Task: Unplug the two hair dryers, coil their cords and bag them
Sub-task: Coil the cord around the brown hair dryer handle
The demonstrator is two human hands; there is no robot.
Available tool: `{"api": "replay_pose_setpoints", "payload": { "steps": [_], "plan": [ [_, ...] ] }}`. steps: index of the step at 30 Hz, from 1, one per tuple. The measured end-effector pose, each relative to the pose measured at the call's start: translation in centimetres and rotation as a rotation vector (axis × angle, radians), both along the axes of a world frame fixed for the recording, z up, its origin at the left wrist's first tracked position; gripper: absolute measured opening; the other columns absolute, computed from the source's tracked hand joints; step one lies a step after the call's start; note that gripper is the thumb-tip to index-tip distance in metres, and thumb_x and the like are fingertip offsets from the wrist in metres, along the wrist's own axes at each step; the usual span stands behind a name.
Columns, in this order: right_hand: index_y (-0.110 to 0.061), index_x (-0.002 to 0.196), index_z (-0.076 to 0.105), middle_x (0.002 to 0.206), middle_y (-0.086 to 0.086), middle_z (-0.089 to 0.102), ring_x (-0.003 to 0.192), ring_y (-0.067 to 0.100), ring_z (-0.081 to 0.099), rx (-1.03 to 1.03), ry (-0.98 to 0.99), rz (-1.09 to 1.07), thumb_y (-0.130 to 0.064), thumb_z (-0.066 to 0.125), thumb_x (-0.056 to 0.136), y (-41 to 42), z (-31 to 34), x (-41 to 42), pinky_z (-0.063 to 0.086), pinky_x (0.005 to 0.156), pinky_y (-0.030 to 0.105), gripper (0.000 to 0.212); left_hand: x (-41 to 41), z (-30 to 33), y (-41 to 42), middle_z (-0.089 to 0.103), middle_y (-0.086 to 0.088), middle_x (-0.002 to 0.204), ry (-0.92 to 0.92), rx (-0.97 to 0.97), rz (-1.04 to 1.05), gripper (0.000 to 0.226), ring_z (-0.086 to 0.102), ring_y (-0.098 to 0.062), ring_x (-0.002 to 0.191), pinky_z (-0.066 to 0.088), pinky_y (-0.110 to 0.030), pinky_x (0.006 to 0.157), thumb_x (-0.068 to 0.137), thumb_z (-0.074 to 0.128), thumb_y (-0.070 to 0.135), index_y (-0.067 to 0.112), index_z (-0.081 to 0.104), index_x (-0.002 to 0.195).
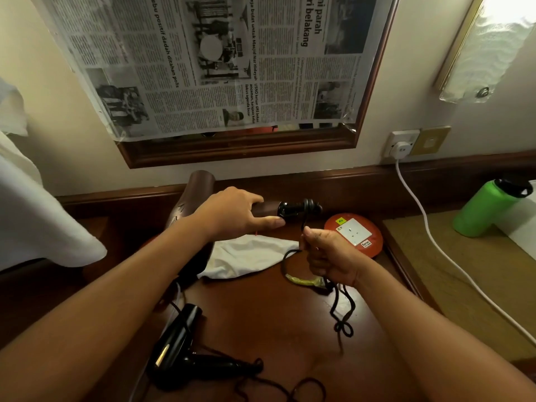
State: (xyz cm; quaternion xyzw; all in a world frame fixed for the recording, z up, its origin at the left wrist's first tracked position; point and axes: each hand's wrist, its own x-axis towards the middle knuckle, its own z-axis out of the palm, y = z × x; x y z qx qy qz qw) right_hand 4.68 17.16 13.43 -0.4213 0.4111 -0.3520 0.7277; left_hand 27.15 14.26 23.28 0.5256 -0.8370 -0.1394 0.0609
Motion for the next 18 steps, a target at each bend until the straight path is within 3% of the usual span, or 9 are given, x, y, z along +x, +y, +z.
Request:
{"api": "replay_pose_setpoints", "payload": {
  "steps": [6, 11, 14, 18],
  "plan": [
    [-0.007, 0.085, 0.065, 0.045, -0.005, 0.033, 0.035, 0.008, 0.024, -0.078, 0.164, 0.033, -0.023, 0.056, 0.09, -2.0, 2.5, -1.3, 0.019, 0.039, 0.021, 0.019, 0.4, 0.5, 0.7, 0.06, 0.006, 0.07, -0.106, -0.065, -0.04, 0.063, 0.056, -0.01, 0.064, 0.039, -0.025, 0.055, 0.073, 0.048, 0.078, 0.023, 0.062, 0.099],
    [-0.002, 0.083, 0.065, 0.042, -0.001, 0.038, 0.031, 0.008, 0.025, -0.127, 0.228, -0.021, -0.002, 0.049, 0.094, -2.8, 5.1, -1.1, 0.021, 0.036, 0.016, 0.019, 0.4, 0.5, 0.8, 0.058, 0.008, 0.066, -0.2, -0.109, -0.087, 0.066, 0.055, -0.007, 0.061, 0.041, -0.025, 0.054, 0.068, 0.039, 0.085, 0.027, 0.061, 0.094],
    [0.0, 0.082, 0.064, 0.043, -0.003, 0.053, 0.03, 0.003, 0.04, -0.229, 0.34, -0.006, 0.0, 0.058, 0.09, -2.8, 7.4, -0.9, 0.031, 0.032, 0.015, 0.01, 0.3, 0.6, 0.9, 0.056, 0.009, 0.066, -0.26, -0.132, -0.104, 0.059, 0.053, -0.007, 0.061, 0.041, -0.024, 0.055, 0.073, 0.042, 0.081, 0.028, 0.058, 0.093],
    [-0.005, 0.084, 0.072, 0.06, -0.004, 0.066, 0.049, 0.003, 0.059, -0.448, 0.614, 0.048, -0.008, 0.07, 0.083, -3.5, 9.4, -1.0, 0.044, 0.047, 0.014, 0.004, -0.1, 0.5, 1.0, 0.052, 0.011, 0.067, -0.339, -0.198, -0.115, 0.055, 0.049, -0.006, 0.062, 0.037, -0.024, 0.054, 0.076, 0.044, 0.08, 0.029, 0.056, 0.094]
  ]
}}
